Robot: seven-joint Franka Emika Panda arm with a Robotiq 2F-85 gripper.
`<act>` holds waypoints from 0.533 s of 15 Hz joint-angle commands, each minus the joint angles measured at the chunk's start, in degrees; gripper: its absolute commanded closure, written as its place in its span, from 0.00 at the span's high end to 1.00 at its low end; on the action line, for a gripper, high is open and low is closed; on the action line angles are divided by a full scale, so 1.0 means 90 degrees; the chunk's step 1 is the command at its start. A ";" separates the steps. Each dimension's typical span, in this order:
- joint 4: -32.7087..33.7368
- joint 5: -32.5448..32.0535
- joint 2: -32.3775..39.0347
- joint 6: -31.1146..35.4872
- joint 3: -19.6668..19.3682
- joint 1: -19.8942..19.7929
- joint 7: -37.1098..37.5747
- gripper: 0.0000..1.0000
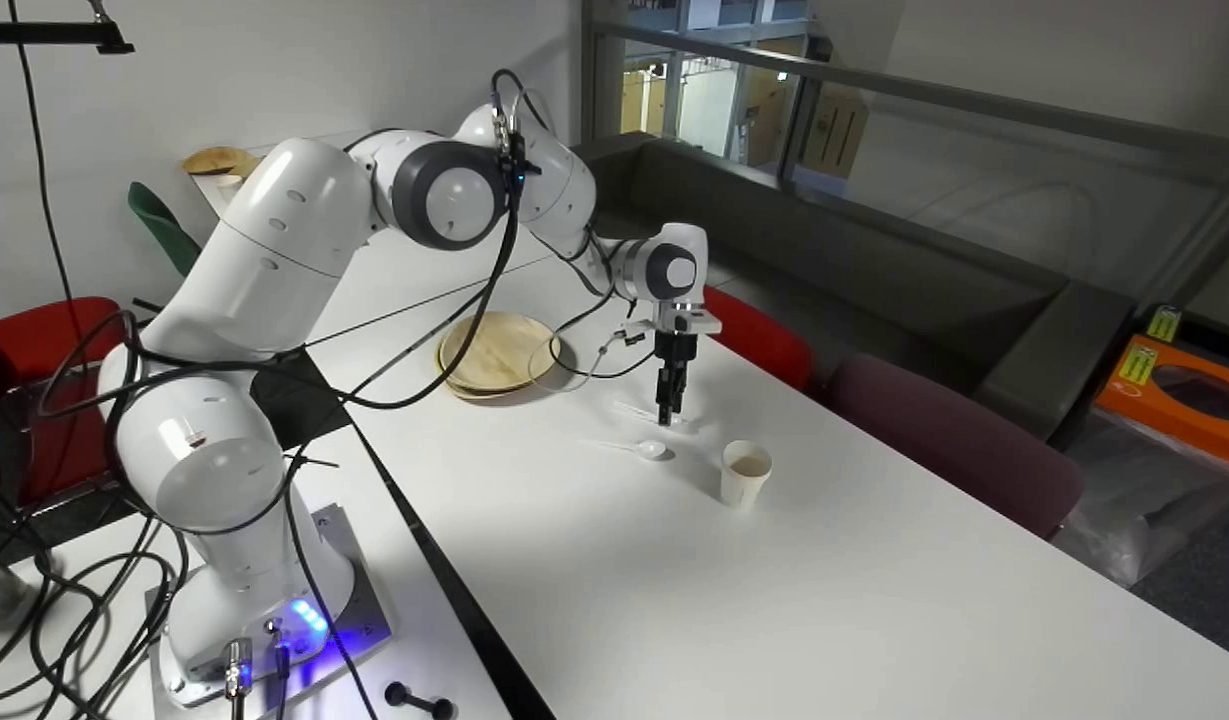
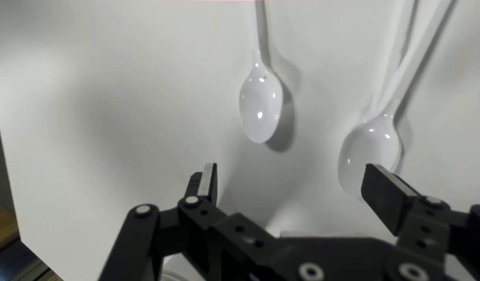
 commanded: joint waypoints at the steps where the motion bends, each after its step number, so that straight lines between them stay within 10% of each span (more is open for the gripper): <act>1: -0.0830 -0.0291 -0.0502 0.1390 -0.0116 0.0101 0.0314 1.00; 8: -0.2110 -0.0265 -0.0917 0.3966 -0.0394 0.0273 0.0456 1.00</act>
